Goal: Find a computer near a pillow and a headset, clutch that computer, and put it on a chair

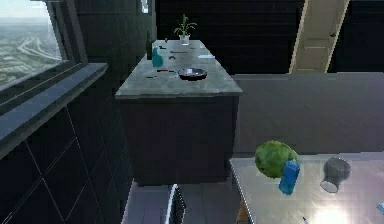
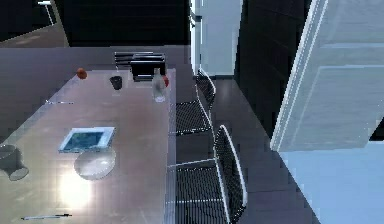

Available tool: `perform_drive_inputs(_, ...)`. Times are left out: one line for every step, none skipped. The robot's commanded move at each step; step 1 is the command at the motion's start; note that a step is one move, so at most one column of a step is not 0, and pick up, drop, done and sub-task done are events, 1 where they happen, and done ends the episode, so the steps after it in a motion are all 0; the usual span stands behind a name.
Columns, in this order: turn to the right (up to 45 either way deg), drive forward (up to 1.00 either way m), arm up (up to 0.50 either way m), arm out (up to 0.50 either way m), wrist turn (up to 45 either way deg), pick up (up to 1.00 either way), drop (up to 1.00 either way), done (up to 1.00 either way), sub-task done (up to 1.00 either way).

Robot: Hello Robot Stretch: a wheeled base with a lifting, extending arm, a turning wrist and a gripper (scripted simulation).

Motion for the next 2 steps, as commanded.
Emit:
perform_drive_inputs(0.0, 0.0, 0.1, 0.0, 0.0, 0.0, 0.0, 0.0, 0.0)
perform_drive_inputs(0.0, 0.0, 0.0, 0.0, 0.0, 0.0, 0.0, 1.0, 0.0)
